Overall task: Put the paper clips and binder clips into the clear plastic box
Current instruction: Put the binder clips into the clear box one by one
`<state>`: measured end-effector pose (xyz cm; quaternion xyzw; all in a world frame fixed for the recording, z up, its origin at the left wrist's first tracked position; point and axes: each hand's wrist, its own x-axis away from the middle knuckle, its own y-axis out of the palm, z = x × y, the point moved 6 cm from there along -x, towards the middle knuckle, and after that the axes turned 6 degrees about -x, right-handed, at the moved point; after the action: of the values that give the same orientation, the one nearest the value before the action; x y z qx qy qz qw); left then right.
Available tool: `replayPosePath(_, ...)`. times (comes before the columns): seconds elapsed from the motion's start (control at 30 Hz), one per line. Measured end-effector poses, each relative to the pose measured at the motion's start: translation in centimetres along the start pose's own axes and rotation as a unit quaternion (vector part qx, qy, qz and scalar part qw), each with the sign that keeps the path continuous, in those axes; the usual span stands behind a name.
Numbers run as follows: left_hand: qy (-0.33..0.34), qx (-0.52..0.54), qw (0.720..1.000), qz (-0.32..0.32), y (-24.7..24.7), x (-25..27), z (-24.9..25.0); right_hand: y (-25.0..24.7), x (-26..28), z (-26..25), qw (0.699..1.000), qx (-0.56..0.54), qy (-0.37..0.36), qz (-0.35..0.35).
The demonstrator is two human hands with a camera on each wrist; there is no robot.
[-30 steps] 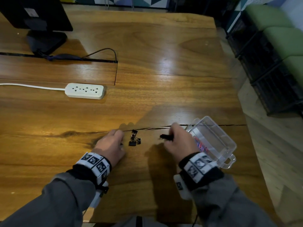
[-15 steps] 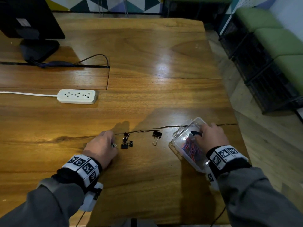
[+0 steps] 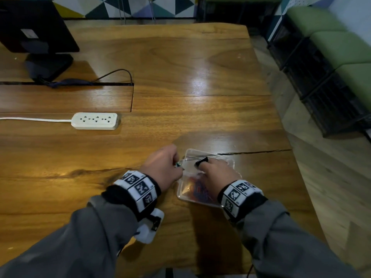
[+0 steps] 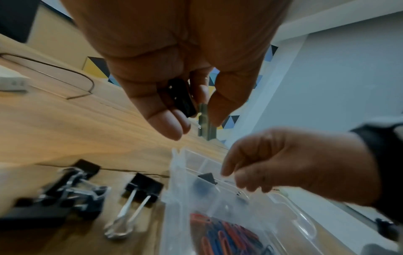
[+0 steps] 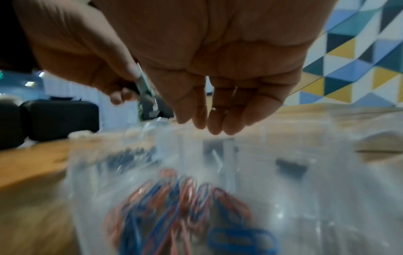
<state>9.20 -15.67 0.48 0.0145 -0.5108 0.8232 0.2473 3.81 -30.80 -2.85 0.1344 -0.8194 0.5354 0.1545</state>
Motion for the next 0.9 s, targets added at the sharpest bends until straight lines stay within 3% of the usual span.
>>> replayPosePath(0.13,0.009,0.006,1.000,-0.023,1.8,-2.1,1.8,-1.9,3.4,3.3,0.986,-0.076,0.064,0.137)
replayPosePath(0.23,0.008,-0.008,0.999,-0.033,3.0,-3.3,3.0,-1.4,7.0,5.4,0.977,-0.094,0.101,0.161)
replayPosePath(0.33,0.032,-0.010,0.999,-0.038,4.0,-3.8,4.3,0.4,9.5,5.9,0.978,-0.095,0.107,0.152)
replayPosePath(0.5,0.069,0.004,0.997,-0.036,3.3,-3.0,3.2,4.1,11.0,3.9,0.986,-0.111,0.054,0.108)
replayPosePath(0.6,0.001,0.017,1.000,0.009,1.1,-2.3,-1.5,5.8,10.6,1.1,0.992,-0.117,-0.001,0.054)
replayPosePath(0.7,-0.104,0.004,0.994,0.035,-0.7,-1.2,-7.7,6.2,9.8,-0.7,0.992,-0.124,-0.011,0.020)
replayPosePath(0.8,-0.149,-0.056,0.987,-0.007,-1.0,0.1,-11.8,5.8,9.1,-0.5,0.992,-0.121,0.014,0.029)
replayPosePath(0.9,-0.119,-0.112,0.984,-0.071,0.2,1.1,-12.4,5.3,8.7,0.0,0.992,-0.108,0.060,0.038)
